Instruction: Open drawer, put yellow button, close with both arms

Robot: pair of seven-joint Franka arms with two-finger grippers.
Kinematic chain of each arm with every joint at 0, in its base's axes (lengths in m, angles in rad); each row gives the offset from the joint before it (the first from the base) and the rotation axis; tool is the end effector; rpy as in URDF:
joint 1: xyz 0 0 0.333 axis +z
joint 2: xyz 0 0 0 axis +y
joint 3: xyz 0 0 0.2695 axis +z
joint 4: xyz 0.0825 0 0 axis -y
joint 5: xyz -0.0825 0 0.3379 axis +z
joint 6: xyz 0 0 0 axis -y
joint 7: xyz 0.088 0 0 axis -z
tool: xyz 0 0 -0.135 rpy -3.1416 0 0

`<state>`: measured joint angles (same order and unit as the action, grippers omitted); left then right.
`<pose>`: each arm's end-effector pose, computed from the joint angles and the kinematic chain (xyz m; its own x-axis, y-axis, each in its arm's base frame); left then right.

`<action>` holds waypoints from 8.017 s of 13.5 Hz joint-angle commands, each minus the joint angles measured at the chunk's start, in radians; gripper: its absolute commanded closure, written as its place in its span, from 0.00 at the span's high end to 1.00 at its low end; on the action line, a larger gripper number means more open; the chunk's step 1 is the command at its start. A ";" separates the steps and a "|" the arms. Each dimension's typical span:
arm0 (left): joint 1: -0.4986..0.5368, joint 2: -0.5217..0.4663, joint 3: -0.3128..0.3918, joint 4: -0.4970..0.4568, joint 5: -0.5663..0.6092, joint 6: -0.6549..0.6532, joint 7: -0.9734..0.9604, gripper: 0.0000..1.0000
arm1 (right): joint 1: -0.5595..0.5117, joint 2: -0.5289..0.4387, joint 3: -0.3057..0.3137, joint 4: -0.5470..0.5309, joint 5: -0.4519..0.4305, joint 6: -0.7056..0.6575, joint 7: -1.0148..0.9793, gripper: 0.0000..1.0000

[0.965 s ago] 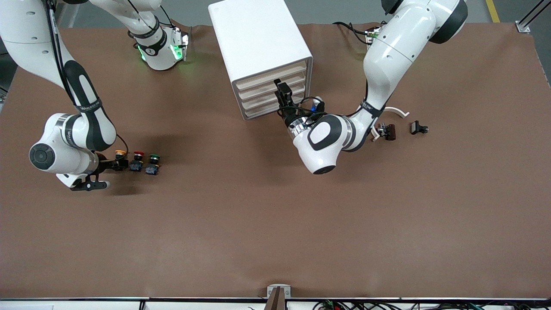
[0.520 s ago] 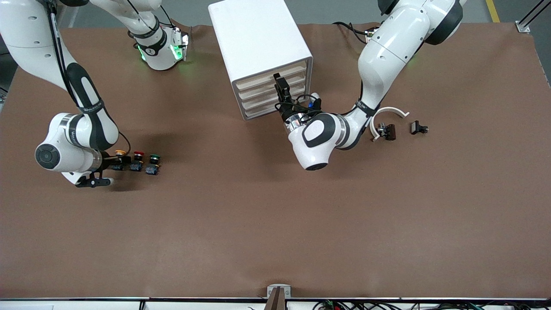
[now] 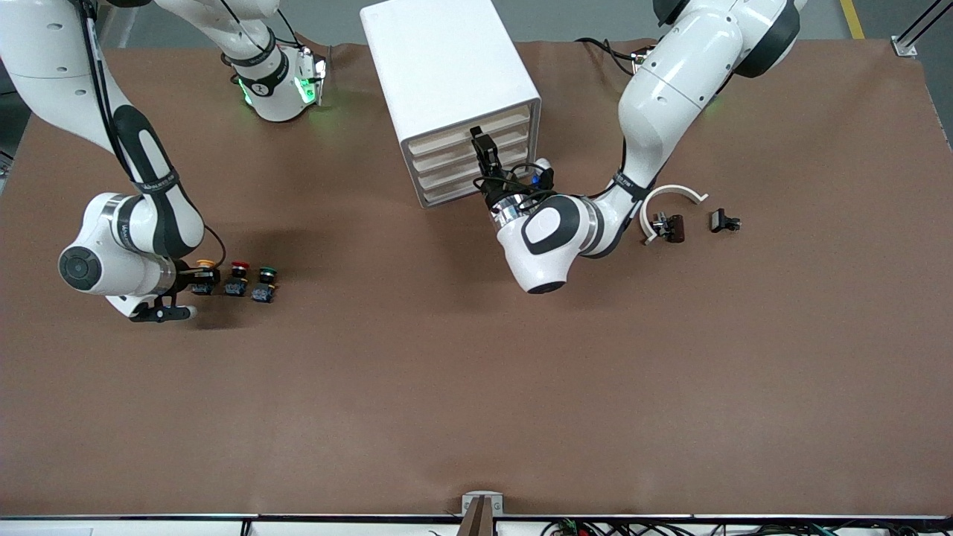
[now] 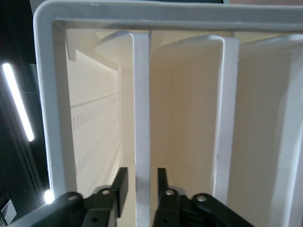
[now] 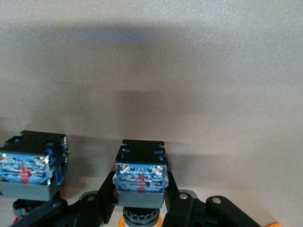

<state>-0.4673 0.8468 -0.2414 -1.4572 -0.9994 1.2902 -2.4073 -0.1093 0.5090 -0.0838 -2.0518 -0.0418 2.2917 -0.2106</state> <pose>0.3509 -0.4426 0.2247 -0.3516 0.9356 0.0310 0.0460 0.0504 -0.9977 0.4968 -0.1016 0.1384 0.9606 0.0514 -0.2731 0.0553 -0.9984 0.0068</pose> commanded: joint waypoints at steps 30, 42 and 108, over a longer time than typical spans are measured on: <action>0.219 -0.024 0.164 0.281 -0.008 0.066 0.101 1.00 | 0.834 -0.296 0.003 0.493 0.362 -0.741 1.739 0.21; 0.297 -0.162 0.215 0.281 0.614 0.098 0.769 1.00 | 0.970 -0.102 0.001 0.581 0.438 -0.499 2.011 0.21; 0.363 -0.502 -0.515 -0.390 0.970 0.810 1.194 1.00 | 0.135 -0.486 -0.008 0.486 0.030 -0.752 0.249 1.00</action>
<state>-0.1715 0.3342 -0.7491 -1.8850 -0.0399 2.1057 -1.2259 0.0546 0.0323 -0.1114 -1.5562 0.0086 1.5301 0.0635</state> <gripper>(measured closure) 0.000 0.000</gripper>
